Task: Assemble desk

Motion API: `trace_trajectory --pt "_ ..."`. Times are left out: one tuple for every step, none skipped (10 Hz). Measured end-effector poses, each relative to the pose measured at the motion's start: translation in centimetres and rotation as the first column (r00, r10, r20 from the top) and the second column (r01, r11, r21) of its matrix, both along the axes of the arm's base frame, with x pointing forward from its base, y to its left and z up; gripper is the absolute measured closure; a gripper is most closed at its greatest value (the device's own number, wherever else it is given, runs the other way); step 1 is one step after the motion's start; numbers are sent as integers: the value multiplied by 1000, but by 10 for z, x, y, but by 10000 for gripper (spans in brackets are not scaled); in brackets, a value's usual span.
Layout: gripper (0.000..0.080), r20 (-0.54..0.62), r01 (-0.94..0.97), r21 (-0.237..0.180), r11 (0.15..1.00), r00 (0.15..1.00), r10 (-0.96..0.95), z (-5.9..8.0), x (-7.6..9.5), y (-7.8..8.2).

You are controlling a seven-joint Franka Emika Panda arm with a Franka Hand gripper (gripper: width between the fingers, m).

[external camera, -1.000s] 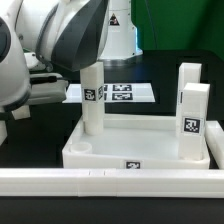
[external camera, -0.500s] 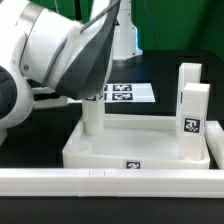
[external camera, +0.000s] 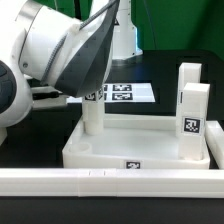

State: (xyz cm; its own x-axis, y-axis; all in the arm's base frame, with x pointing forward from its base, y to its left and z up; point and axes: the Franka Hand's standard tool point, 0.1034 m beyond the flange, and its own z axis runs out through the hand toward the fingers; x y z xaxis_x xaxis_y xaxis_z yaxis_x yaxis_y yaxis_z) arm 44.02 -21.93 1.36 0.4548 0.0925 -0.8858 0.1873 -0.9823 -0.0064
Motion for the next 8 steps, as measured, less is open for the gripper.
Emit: trace_trajectory --pt "513 1 -2 0 1000 1000 2 0 1 1" --pt "513 1 -3 0 1000 1000 3 0 1 1" --pt "513 3 0 0 1000 1000 0 0 1 2" --pt "513 7 2 0 1000 1000 -2 1 2 2" --pt "513 14 4 0 1000 1000 -4 3 5 2" --pt "513 24 5 0 1000 1000 -5 8 9 3" --pt "513 44 4 6 1000 999 -4 18 14 4" --pt "512 77 5 14 1000 997 -6 35 23 8"
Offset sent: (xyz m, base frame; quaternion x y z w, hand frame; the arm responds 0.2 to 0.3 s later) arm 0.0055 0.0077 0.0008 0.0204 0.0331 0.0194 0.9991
